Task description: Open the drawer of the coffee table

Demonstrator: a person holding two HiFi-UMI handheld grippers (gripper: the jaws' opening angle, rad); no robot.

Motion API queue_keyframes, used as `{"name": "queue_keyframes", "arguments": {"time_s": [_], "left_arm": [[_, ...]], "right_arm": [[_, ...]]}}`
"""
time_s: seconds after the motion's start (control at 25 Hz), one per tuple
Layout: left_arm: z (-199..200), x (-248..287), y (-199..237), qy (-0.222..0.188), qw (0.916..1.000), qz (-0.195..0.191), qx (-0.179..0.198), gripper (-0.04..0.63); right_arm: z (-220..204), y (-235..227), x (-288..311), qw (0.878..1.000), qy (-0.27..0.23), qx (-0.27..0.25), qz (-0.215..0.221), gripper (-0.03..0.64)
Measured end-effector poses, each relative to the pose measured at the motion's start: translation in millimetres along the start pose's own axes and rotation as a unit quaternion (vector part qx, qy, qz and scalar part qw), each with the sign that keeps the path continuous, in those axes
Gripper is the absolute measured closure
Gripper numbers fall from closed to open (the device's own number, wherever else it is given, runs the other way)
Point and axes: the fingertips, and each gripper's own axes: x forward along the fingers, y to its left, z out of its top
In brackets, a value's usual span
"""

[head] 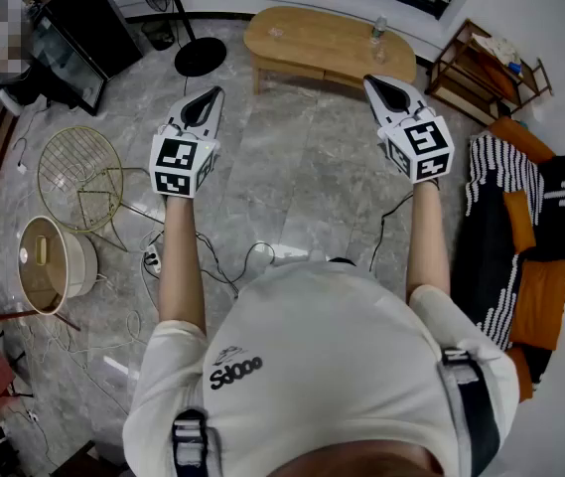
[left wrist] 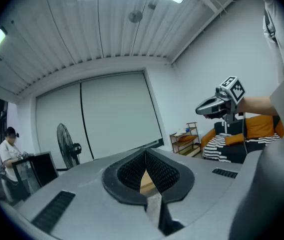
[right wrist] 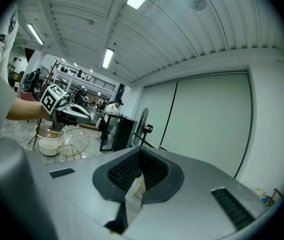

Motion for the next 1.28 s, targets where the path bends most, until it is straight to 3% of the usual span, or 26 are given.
{"name": "queue_keyframes", "arguments": {"time_s": [0.56,0.76,1.0,1.28], "left_arm": [[-18,-16,23,-0.002,0.9993,-0.037,0.007,0.577],[-23,-11,36,-0.004,0.9992,-0.04,0.003,0.577],[-39,23,51,0.012,0.9988,-0.045,0.01,0.577],[-54,106,94,0.029,0.999,-0.032,0.011,0.577]], "right_arm": [[8,30,9,0.999,-0.004,0.022,-0.027,0.62],[14,27,15,0.999,-0.018,0.037,-0.015,0.62],[-2,3,54,0.998,-0.023,0.062,-0.014,0.62],[-35,-60,133,0.997,-0.023,0.066,-0.014,0.62]]}}
